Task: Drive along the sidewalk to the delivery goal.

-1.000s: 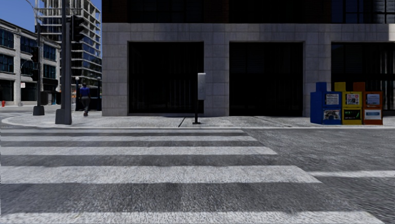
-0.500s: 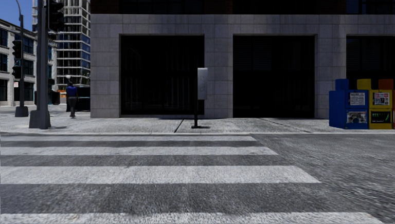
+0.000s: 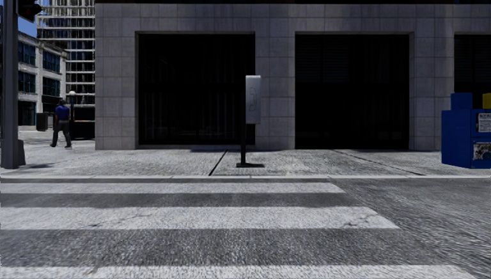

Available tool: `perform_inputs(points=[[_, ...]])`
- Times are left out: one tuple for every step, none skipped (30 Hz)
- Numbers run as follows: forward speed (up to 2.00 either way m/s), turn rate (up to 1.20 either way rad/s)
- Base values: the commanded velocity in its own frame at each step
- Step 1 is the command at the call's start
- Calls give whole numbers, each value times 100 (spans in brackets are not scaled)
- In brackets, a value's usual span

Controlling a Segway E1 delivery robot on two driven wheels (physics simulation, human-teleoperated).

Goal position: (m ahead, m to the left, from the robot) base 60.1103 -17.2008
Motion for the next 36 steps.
perform_inputs(points=[[200,0],[200,-6],[200,-6],[200,-11],[200,-17],[200,-24],[200,-28],[200,-28],[200,-31],[200,-32],[200,-40],[200,-48],[200,-52],[200,-52],[200,-53],[200,-53],[200,-53],[200,-53],[200,-53],[200,-53],[200,-53],[200,-53],[200,-50],[200,-50],[200,-43],[200,-39],[200,-37],[200,-32],[200,-30],[200,-30],[200,-29],[200,-29],[200,-29],[200,-29],[200,-29],[200,-29]])
